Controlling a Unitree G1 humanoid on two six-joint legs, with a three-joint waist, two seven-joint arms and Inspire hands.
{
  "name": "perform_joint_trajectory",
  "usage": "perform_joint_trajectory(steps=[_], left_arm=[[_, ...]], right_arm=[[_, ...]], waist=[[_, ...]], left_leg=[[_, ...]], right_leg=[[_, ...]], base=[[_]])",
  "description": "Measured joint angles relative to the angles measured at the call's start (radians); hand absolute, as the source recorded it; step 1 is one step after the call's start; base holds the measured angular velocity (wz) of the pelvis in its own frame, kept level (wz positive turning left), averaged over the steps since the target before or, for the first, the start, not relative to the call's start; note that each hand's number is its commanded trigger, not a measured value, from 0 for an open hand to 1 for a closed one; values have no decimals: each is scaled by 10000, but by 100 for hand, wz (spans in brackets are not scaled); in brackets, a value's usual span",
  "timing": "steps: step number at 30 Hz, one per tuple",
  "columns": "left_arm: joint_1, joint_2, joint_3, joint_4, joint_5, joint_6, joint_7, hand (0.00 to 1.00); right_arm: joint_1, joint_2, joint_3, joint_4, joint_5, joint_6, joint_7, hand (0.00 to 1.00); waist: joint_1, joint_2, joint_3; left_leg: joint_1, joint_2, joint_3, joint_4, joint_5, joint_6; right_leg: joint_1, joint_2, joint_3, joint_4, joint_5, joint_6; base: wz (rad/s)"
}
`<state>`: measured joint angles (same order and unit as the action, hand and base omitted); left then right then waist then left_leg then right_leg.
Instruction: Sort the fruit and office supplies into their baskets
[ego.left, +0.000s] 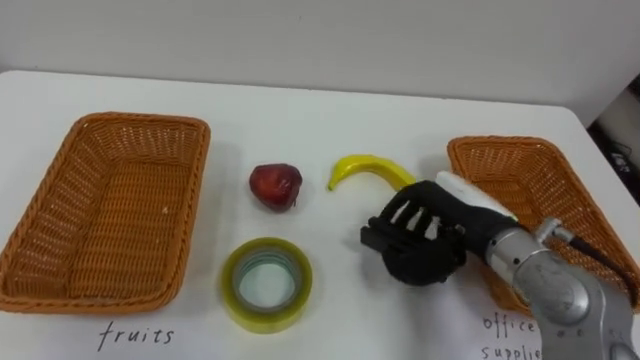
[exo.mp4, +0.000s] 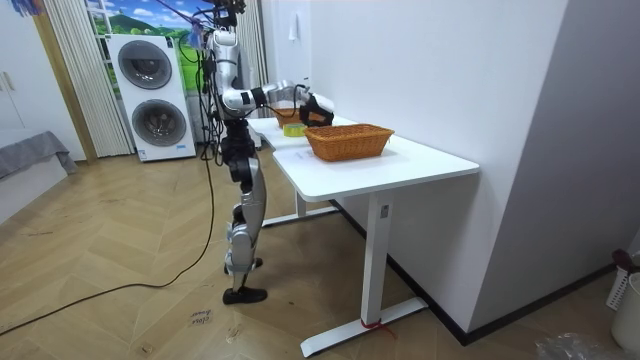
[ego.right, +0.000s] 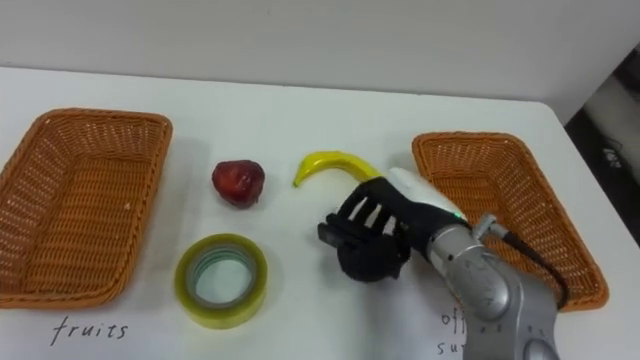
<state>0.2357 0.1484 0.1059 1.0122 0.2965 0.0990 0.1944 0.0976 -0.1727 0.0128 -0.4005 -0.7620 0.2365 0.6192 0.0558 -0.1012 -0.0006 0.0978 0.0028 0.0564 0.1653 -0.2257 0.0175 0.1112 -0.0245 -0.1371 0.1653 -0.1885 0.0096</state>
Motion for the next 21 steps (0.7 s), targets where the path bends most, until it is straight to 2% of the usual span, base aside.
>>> perform_joint_trajectory(steps=[5, 15, 21], left_arm=[[8, -22, 5, 301, 27, -68, 86, 0], [217, -50, 303, 311, 130, -67, 122, 0], [321, -155, 524, 316, 212, -167, 162, 0]], right_arm=[[-11, 39, -501, -110, 670, -251, -500, 100], [-10, 36, -1080, -306, 898, -431, -1428, 100], [-20, 11, -1680, -447, 1119, -835, -2471, 100]], waist=[[-63, -11, 2], [-85, 3, 8], [-278, -16, -3]], left_leg=[[7, -31, -11, 15, 5, 5], [-4, -9, 119, 27, 11, 2], [21, -7, 231, 32, 12, 1]], right_leg=[[105, -23, -14, -148, 1, 1], [74, -10, 0, -114, 1, 1], [86, -13, 113, -121, 1, 1]], base=[[2], [-1], [-3]])
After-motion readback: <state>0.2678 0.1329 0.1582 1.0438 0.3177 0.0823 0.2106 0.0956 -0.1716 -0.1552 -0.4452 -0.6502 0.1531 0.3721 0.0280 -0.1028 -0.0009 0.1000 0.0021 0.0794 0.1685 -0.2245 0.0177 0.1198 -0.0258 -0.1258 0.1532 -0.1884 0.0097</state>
